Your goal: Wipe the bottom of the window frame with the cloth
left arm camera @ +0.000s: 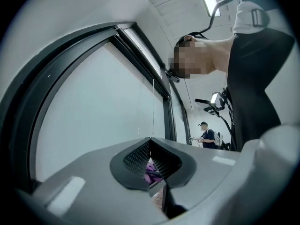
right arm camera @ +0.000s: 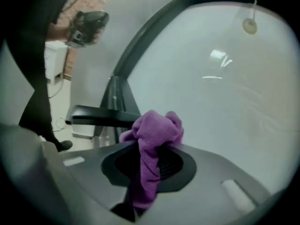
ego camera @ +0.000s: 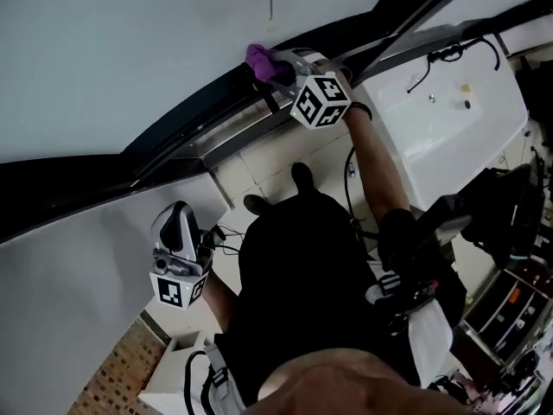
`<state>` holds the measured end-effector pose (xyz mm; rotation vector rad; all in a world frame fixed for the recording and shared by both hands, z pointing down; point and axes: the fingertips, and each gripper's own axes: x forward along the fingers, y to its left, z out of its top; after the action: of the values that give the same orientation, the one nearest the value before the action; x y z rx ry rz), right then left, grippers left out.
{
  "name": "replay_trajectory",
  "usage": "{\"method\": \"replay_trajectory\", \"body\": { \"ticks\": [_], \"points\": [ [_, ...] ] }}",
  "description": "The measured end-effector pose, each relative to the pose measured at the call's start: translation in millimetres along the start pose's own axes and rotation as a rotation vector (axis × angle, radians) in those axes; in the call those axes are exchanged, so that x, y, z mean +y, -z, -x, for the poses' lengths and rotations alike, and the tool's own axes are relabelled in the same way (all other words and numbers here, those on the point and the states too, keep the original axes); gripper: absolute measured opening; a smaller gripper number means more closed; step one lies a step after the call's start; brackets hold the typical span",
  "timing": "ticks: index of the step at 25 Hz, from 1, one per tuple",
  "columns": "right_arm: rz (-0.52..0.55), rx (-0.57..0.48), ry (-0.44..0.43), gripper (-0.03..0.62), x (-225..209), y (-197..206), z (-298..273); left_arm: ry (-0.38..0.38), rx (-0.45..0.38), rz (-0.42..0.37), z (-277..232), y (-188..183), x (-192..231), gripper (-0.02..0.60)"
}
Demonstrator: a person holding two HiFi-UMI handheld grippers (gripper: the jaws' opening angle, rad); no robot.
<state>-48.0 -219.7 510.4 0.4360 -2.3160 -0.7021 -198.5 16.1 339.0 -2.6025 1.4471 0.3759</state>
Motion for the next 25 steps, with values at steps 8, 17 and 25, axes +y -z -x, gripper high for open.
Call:
{"method": "replay_trajectory", "body": {
  "ticks": [8, 17, 25],
  "points": [
    [0.103, -0.026, -0.042, 0.071, 14, -4, 19, 0.024, 0.042, 0.027, -26, 8, -23, 0.003],
    [-0.153, -0.301, -0.284, 0.071, 47, -16, 112, 0.072, 0.054, 0.04, -59, 17, -32, 0.003],
    [-0.302, -0.014, 0.014, 0.061, -29, 22, -2, 0.082, 0.071, 0.008, -89, 22, -69, 0.003]
  ]
}}
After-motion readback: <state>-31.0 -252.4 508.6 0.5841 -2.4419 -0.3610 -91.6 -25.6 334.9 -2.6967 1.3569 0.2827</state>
